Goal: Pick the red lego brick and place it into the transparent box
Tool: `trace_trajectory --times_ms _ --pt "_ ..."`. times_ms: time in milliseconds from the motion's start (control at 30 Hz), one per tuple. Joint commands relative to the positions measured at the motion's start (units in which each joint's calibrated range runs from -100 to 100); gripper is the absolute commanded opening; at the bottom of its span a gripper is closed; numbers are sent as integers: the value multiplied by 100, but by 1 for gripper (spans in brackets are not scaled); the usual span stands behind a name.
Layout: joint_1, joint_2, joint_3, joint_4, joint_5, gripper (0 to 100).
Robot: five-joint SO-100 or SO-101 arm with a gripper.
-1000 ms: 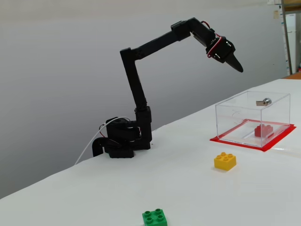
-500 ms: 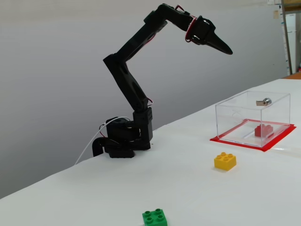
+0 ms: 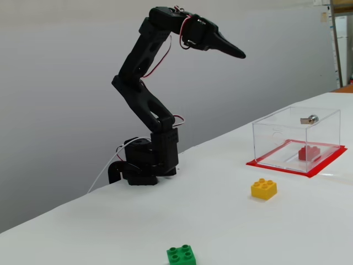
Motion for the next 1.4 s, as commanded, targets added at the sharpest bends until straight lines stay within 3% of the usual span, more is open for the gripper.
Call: trace_trajectory --times_ms 0,300,1067,1367 --pt "365 -770 850 -142 -14 1" --pt "801 -2696 3228 -638 -479 1" --pt "1185 -5607 7143 -681 -484 1" --pt "1230 -5607 8201 -725 -489 1"
